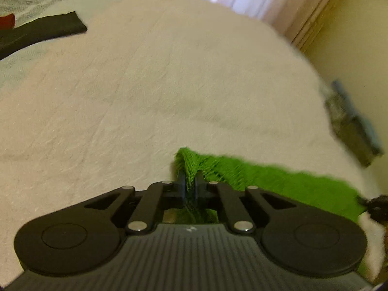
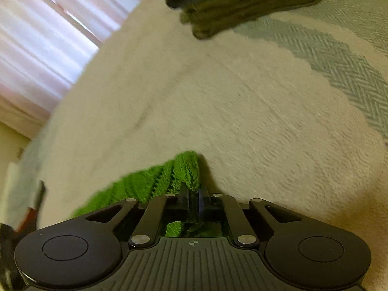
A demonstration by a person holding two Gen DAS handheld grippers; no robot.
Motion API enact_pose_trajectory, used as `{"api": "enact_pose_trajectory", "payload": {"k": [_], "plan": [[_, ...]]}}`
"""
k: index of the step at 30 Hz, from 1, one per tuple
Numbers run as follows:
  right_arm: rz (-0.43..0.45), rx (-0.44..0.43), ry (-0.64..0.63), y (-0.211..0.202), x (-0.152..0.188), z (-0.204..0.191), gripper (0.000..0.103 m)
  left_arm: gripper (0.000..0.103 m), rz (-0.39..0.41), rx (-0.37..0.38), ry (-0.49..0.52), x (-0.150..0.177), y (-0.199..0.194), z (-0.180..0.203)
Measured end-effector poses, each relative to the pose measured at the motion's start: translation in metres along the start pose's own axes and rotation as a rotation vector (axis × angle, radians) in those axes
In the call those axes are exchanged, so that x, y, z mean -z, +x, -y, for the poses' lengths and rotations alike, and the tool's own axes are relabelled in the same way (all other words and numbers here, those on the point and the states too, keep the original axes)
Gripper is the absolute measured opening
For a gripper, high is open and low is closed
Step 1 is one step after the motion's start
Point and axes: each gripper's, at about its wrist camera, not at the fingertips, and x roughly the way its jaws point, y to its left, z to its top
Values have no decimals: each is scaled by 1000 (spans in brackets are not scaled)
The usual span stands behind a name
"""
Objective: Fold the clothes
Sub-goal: 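Lay the folded hem down on the vest with both tools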
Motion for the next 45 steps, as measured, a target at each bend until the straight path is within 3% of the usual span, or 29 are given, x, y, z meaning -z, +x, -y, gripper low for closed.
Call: {"api": "enact_pose_trajectory", "payload": {"k": [2,3,5,8,11,13,15,17,20,24,29,33,36,41,45], "plan": [[9,39,-59,1,3,-11,6,9,-19,-17,1,-1,6,-2],[16,74,-78,-2,4,-18,19,10,-18,-29,30,-3,6,2],[59,150,-126,-10,5,-33,47,23,-5,-72,108,-6,0,13],[155,210,-233,-28,10,-62,47,25,69,-122,115,-9,-22,17],[170,151,-334,-27,17,-92,47,23,128,-84,100,-12,-40,22],[144,127,-410,-11,23,-112,47,23,111,-30,163,-12,-38,35],[112,143,-466,10,33,-121,47,23,69,-23,248,-8,-23,48],[72,220,-500,37,40,-114,47,23,19,-35,264,-3,1,47],[48,213,-437,45,42,-96,47,20,-19,-32,223,2,26,33],[68,212,-397,20,40,-102,47,19,10,-26,214,-3,12,41],[58,173,-463,-14,64,-123,47,20,16,-6,224,11,-20,56],[-1,123,-519,-18,97,-135,47,20,-12,17,235,39,-33,66],[-100,189,-538,-3,130,-123,47,21,-62,-17,270,66,-28,68],[-70,237,-502,-28,142,-128,47,22,-79,-26,229,76,-48,65],[-50,226,-495,-53,162,-133,47,21,-91,-17,217,87,-69,68]]}}
